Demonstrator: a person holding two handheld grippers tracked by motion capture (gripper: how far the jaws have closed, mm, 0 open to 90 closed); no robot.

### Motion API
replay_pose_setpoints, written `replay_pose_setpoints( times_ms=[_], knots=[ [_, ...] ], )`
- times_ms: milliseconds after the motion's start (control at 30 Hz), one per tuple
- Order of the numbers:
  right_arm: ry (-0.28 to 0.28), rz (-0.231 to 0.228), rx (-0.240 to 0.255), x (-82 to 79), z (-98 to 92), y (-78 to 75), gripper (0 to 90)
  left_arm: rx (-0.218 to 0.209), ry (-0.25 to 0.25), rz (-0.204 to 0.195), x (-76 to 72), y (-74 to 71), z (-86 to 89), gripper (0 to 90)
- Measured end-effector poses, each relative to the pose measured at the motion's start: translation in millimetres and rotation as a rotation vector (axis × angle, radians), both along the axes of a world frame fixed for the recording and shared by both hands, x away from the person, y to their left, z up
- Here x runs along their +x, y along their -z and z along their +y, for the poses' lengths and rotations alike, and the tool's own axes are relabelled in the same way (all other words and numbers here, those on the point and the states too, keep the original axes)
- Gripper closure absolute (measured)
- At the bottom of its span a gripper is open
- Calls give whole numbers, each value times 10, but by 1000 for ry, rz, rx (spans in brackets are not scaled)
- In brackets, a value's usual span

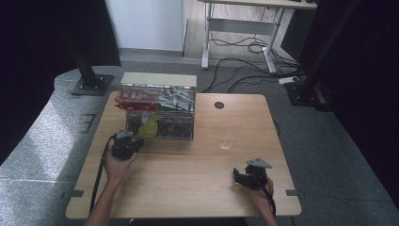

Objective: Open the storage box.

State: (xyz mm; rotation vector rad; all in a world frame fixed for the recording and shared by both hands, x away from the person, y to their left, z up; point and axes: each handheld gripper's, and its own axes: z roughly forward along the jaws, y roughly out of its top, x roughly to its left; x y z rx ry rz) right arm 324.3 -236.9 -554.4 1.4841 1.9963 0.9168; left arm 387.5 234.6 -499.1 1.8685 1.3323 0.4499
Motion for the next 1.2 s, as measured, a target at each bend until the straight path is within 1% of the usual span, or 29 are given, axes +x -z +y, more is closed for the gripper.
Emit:
replay_pose_setpoints(
  times_ms=[67, 200, 300, 367, 633, 700, 867, 1067, 1200],
  knots=[
    [-1, 0, -1, -3, -1, 0, 244, 3, -2, 0, 16, 12, -8, 900],
    [-2, -2, -3, -16, -2, 0, 244, -4, -4, -4, 25, 10, -18, 900],
    [-2, -3, -6, -38, -4, -1, 245, 2, -13, -8, 23, -7, -22, 900],
    [-3, -3, -6, -43, -5, -1, 245, 12, -12, -7, 17, -16, -19, 900],
    [-4, -1, -2, -41, -10, 0, 244, 22, -12, -9, -3, -41, 6, 900],
    [-4, -1, -2, -38, -10, 0, 243, 16, -19, -12, -12, -44, 14, 900],
    [-4, -1, -2, -38, -10, 0, 243, 18, -21, -15, -24, -52, 24, 900],
    [-4, -1, -1, -37, -10, 0, 243, 12, -23, -11, -20, -58, 28, 900],
    [-3, 0, -1, -36, -10, 0, 243, 16, -22, -13, -28, -65, 24, 900]
  ],
)
